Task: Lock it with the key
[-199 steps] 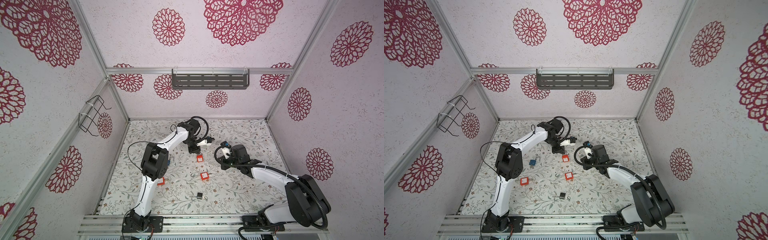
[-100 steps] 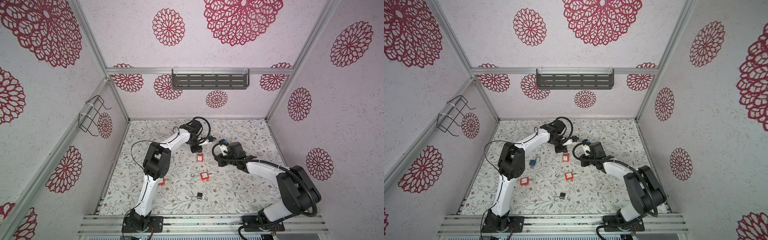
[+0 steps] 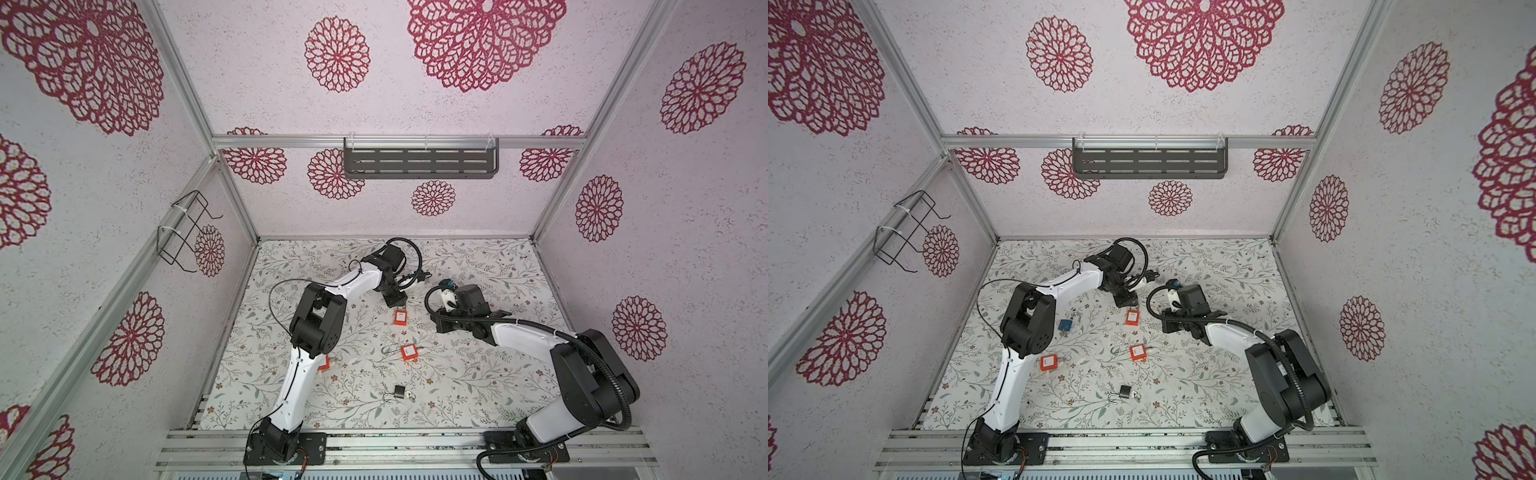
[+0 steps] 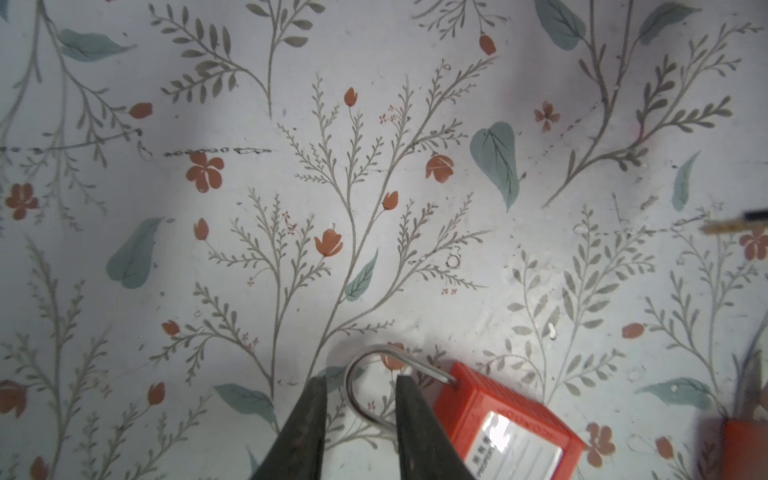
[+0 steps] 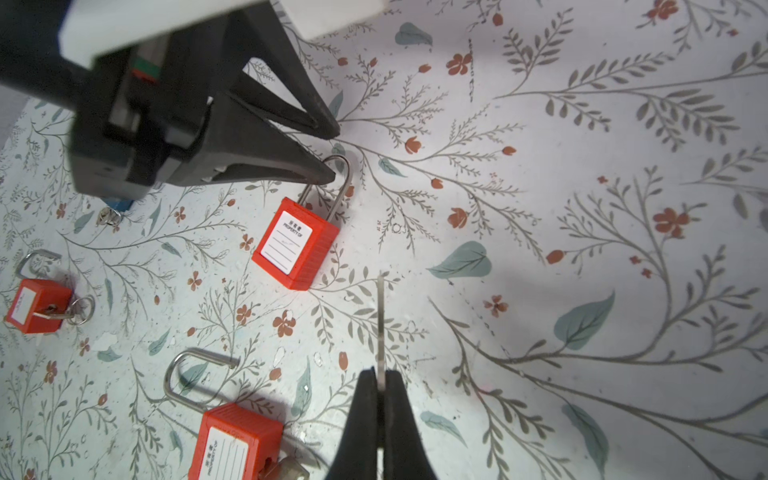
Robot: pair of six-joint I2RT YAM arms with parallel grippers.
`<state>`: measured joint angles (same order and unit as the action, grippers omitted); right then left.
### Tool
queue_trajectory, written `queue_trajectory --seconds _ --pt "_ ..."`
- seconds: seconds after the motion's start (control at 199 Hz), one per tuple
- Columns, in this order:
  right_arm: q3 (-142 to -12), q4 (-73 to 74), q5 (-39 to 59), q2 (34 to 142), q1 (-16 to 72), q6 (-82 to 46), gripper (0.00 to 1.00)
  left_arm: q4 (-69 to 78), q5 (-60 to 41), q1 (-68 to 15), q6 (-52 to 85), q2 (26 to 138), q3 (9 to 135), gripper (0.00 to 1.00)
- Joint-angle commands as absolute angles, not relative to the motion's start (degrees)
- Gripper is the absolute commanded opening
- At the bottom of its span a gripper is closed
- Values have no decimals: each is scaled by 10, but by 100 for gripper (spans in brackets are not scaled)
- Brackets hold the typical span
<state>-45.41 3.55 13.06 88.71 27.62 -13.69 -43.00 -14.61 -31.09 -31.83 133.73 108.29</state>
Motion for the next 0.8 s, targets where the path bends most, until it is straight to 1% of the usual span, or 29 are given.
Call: queue_trajectory --seconds 0.0,0.126,0.327,0.397,0.412,0.583,0.674,0.8 --pt "-480 19 109 888 284 -143 0 -378 -156 -305 -281 1303 1075 38" --pt "-504 -3 86 902 296 -145 0 -345 -158 -294 -250 1264 1055 42" --pt "-528 -21 55 928 319 -161 0 -212 -173 -259 -176 1161 942 48" --pt "-543 -36 50 946 328 -157 0 -185 -168 -248 -161 1131 907 49" --pt "-547 -41 47 950 329 -157 0 -179 -163 -247 -158 1108 900 49" --pt "-588 -65 29 991 342 -153 0 -129 -151 -228 -141 1004 800 49" --pt "-616 -88 21 1017 349 -148 0 -132 -157 -220 -120 955 762 50" --pt "-643 -114 6 1044 356 -148 0 -175 -143 -211 -81 906 740 49"
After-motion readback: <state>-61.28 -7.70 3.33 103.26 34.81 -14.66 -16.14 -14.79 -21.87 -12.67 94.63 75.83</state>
